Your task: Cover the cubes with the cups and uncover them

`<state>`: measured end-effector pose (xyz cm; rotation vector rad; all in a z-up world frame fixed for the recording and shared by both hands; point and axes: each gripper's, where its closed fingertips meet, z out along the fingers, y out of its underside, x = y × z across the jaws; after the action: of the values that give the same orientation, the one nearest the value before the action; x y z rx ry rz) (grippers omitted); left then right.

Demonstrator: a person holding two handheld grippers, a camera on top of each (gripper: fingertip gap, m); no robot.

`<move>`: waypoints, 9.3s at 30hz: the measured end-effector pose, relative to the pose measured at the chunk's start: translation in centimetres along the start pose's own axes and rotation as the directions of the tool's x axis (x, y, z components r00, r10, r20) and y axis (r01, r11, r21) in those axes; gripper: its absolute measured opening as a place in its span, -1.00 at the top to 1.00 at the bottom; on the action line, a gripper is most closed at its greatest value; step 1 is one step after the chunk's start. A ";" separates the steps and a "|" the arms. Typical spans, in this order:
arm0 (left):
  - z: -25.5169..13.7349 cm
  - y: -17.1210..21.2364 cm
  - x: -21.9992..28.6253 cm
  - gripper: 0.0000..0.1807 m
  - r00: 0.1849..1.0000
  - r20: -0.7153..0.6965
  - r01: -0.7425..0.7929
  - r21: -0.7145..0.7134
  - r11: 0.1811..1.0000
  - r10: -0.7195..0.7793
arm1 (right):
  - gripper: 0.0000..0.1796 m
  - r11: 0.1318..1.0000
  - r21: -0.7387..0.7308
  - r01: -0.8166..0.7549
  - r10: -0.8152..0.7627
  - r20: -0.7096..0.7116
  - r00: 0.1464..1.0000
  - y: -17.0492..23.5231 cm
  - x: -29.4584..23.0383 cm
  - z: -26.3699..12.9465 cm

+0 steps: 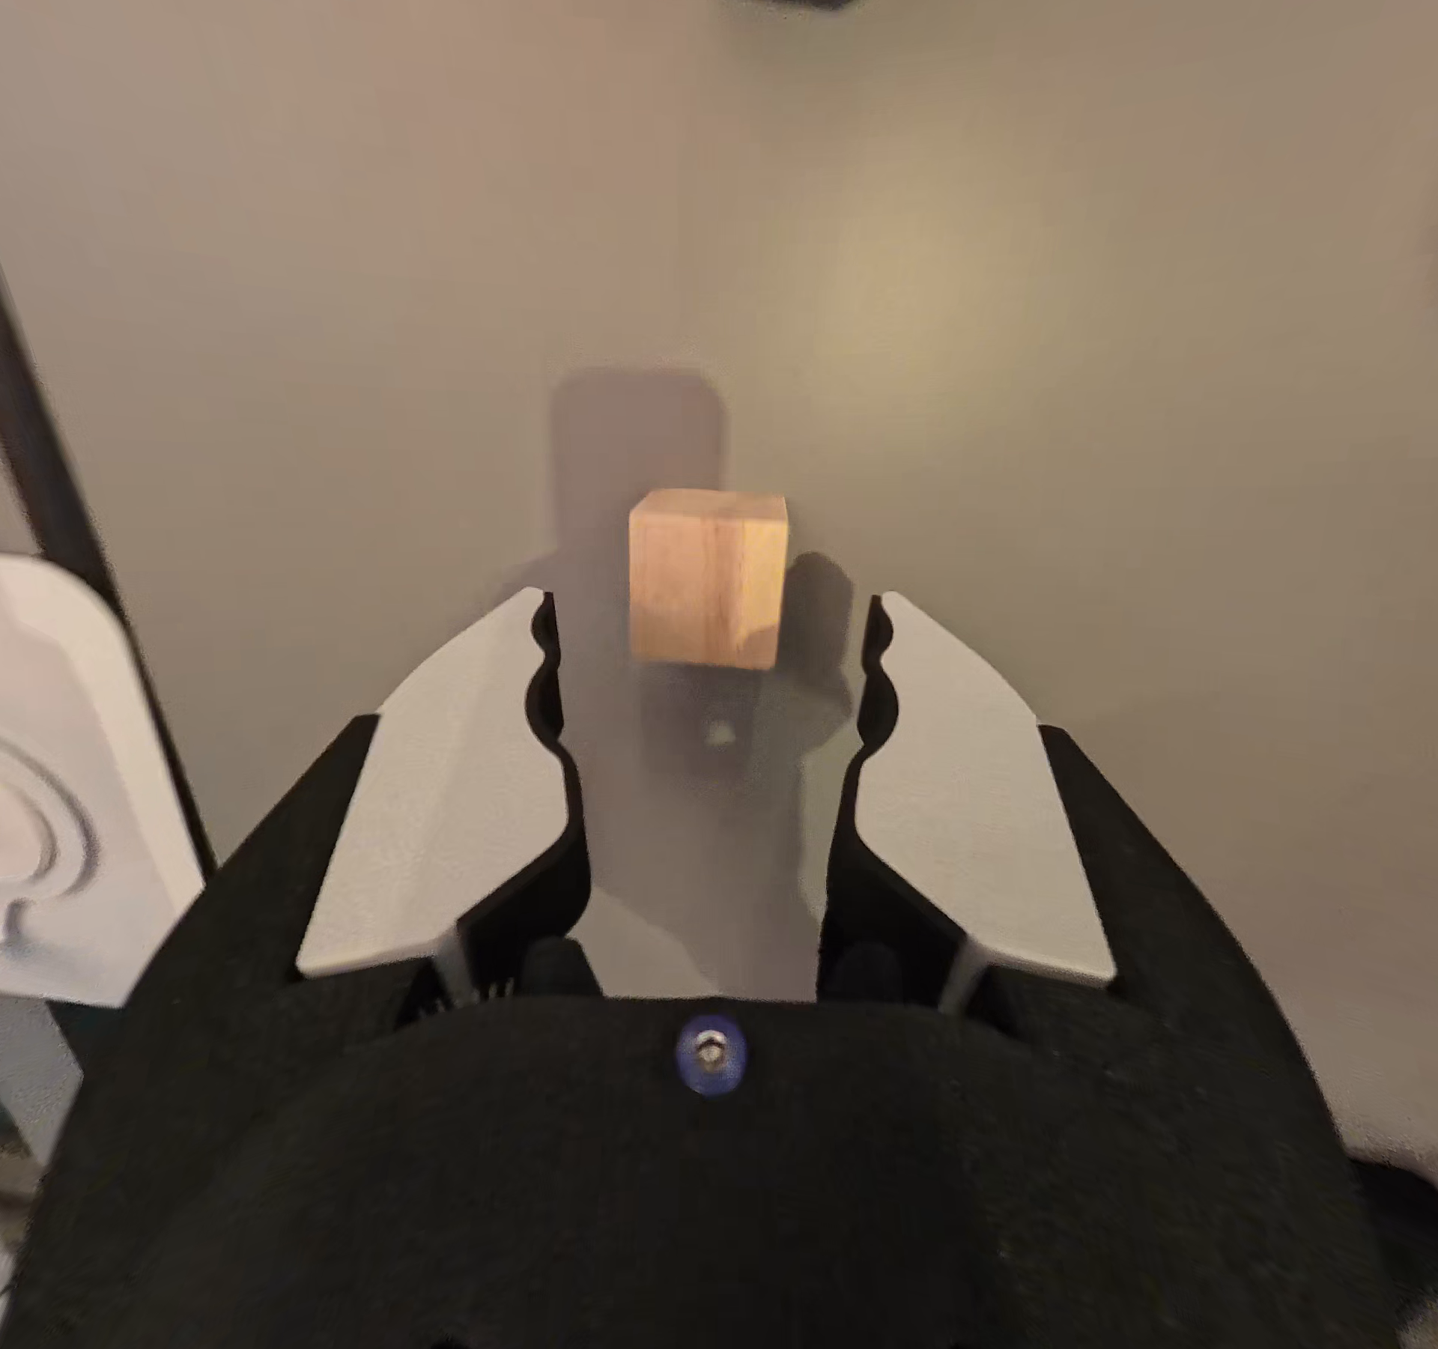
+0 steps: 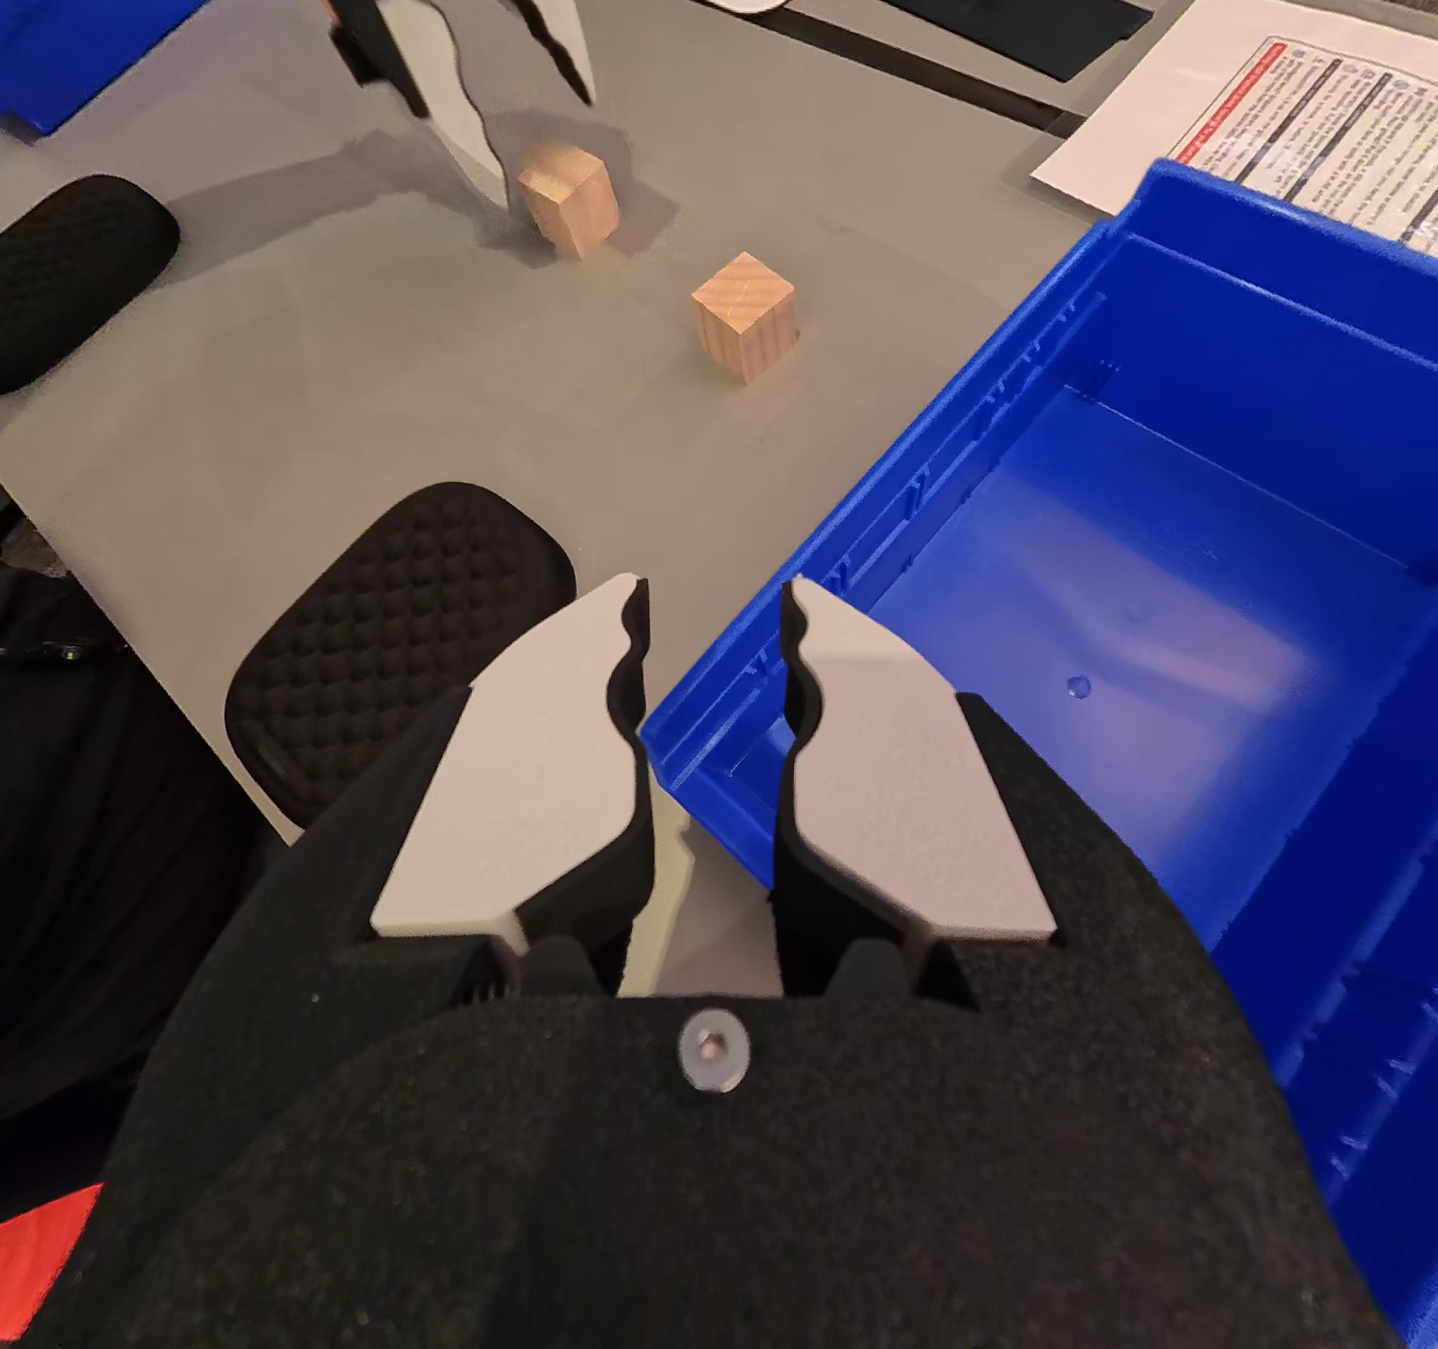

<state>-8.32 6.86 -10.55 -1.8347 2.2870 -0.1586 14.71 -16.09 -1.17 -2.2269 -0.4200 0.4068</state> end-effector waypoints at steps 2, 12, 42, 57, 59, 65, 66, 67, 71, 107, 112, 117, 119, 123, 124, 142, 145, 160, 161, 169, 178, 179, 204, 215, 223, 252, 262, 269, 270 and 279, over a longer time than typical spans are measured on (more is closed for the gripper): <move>-3.8 0.5 0.2 0.19 0.997 0.063 0.033 0.135 0.990 -0.041 | 0.65 1.000 0.000 0.015 -0.015 0.001 1.000 -0.4 -0.2 0.0; -22.6 31.0 4.1 0.25 0.710 0.423 0.460 0.326 0.826 -0.562 | 0.65 0.999 0.045 0.021 -0.021 -0.012 1.000 -4.1 0.3 0.6; -13.3 59.1 9.1 0.13 0.102 0.282 0.983 0.121 0.141 -0.954 | 0.64 0.996 -0.035 0.083 -0.082 0.010 0.997 -8.0 -4.3 5.6; -10.8 57.9 9.5 0.50 0.039 0.156 0.996 0.077 0.052 -0.987 | 0.64 0.996 -0.041 0.079 -0.078 0.023 0.997 -7.5 -3.8 6.1; -10.8 57.9 9.6 0.50 0.039 0.155 0.996 0.073 0.051 -0.987 | 0.64 0.996 -0.039 0.078 -0.077 0.022 0.997 -7.5 -3.8 6.1; -13.1 57.6 9.2 0.51 0.046 0.129 0.988 0.138 0.064 -0.991 | 0.64 0.997 -0.024 0.071 -0.071 0.020 0.997 -7.2 -3.5 5.5; -14.0 57.3 9.1 0.51 0.049 0.117 0.985 0.161 0.068 -0.992 | 0.64 0.997 -0.022 0.070 -0.070 0.017 0.997 -7.1 -3.4 5.4; -15.2 56.9 9.0 0.51 0.057 0.107 0.980 0.184 0.076 -0.993 | 0.64 0.997 -0.019 0.070 -0.069 0.014 0.997 -7.1 -3.3 5.2; -20.7 53.8 8.3 0.51 0.161 0.132 0.942 0.275 0.192 -0.978 | 0.65 0.998 -0.008 0.063 -0.063 0.003 0.998 -6.8 -2.9 4.5; -0.5 14.6 -1.4 0.51 0.994 -0.077 -0.080 -0.060 0.995 0.075 | 0.65 0.996 -0.089 0.009 -0.013 -0.044 0.999 -0.3 -2.8 2.2; 0.2 14.7 -1.4 0.51 0.990 -0.082 -0.120 -0.095 0.988 0.112 | 0.65 0.996 -0.089 0.008 -0.012 -0.044 0.999 -0.3 -2.6 2.2; 0.3 14.6 -1.4 0.51 0.989 -0.085 -0.130 -0.086 0.988 0.123 | 0.65 0.996 -0.090 0.000 -0.004 -0.044 0.999 0.0 -2.5 2.1; 0.2 14.8 -1.6 0.44 0.989 -0.063 -0.139 -0.087 0.986 0.134 | 0.65 0.996 -0.090 -0.004 0.000 -0.044 0.999 0.2 -2.4 2.1; -2.3 14.1 -2.1 0.30 0.996 0.015 -0.089 0.012 0.996 0.088 | 0.65 0.996 -0.085 0.002 -0.005 -0.042 0.999 0.1 -2.5 2.0; -3.9 13.8 -2.3 0.30 0.996 0.052 -0.074 0.063 0.995 0.071 | 0.65 0.997 -0.082 0.005 -0.009 -0.042 0.999 -0.1 -2.5 1.9; -22.0 48.7 8.1 0.06 0.358 0.412 0.801 0.325 0.502 -0.838 | 0.65 0.994 0.007 0.109 -0.109 0.032 0.994 -6.3 -3.8 4.2; -19.4 51.9 8.8 0.14 0.246 0.386 0.875 0.307 0.375 -0.889 | 0.65 0.991 -0.004 0.132 -0.131 0.053 0.990 -7.1 -5.0 5.3; -10.8 53.9 9.8 0.15 0.086 0.260 0.995 0.017 0.094 -0.962 | 0.64 0.991 -0.015 0.130 -0.129 0.026 0.991 -6.2 -5.7 3.8; -10.6 53.9 9.8 0.17 0.083 0.262 0.996 0.009 0.088 -0.962 | 0.64 0.992 -0.013 0.124 -0.123 0.025 0.992 -6.0 -5.5 3.6; -9.9 54.1 10.3 0.26 0.092 0.267 0.995 -0.053 0.080 -0.959 | 0.65 0.995 -0.004 0.101 -0.101 0.028 0.994 -5.4 -4.8 3.3; -9.5 54.2 10.4 0.51 0.097 0.244 0.994 -0.081 0.080 -0.965 | 0.65 0.994 -0.001 0.106 -0.106 0.036 0.994 -5.3 -4.8 3.4; -9.6 54.3 10.4 0.51 0.104 0.248 0.993 -0.084 0.085 -0.963 | 0.65 0.994 0.001 0.105 -0.105 0.036 0.994 -5.2 -4.8 3.3; -17.2 30.9 3.3 0.51 0.902 0.223 0.360 0.081 0.929 -0.369 | 0.64 0.994 -0.011 0.112 -0.111 0.023 0.993 -5.4 -6.5 2.9; -5.3 31.9 -1.6 0.51 0.997 0.074 0.046 -0.179 0.983 -0.033 | 0.65 0.996 -0.061 0.062 -0.066 -0.056 0.996 -2.8 -7.0 0.9; -3.9 32.0 -2.6 0.51 0.996 0.039 -0.064 -0.242 0.968 0.076 | 0.65 0.997 -0.067 0.033 -0.038 -0.070 0.997 -2.8 -6.4 1.2; -25.0 40.1 -6.6 0.67 0.802 0.334 0.346 0.416 0.841 -0.495 | 0.65 0.995 -0.079 0.058 -0.062 -0.042 0.997 -3.4 -5.9 2.6; -32.8 45.3 -3.0 0.35 0.645 0.171 0.334 0.813 0.477 -0.744 | 0.65 0.999 -0.042 0.009 -0.010 -0.027 1.000 -4.0 -4.8 3.3; -36.7 46.3 -0.8 0.62 0.636 0.074 0.191 0.950 0.249 -0.768 | 0.62 0.993 0.112 0.024 -0.026 0.024 0.999 -6.5 -5.7 2.5; -36.3 47.0 -0.8 0.69 0.622 0.113 0.194 0.937 0.292 -0.775 | 0.60 0.992 0.122 0.019 -0.023 0.033 0.999 -6.7 -5.8 2.4; -25.7 50.9 0.4 0.66 0.702 0.342 0.421 0.509 0.751 -0.625 | 0.61 0.996 0.069 0.059 -0.062 0.047 0.997 -6.2 -7.3 3.3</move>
<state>-62.62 16.63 3.73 -1.9685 1.2161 -0.1908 5.77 -13.20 2.64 -2.1370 -0.4920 0.4377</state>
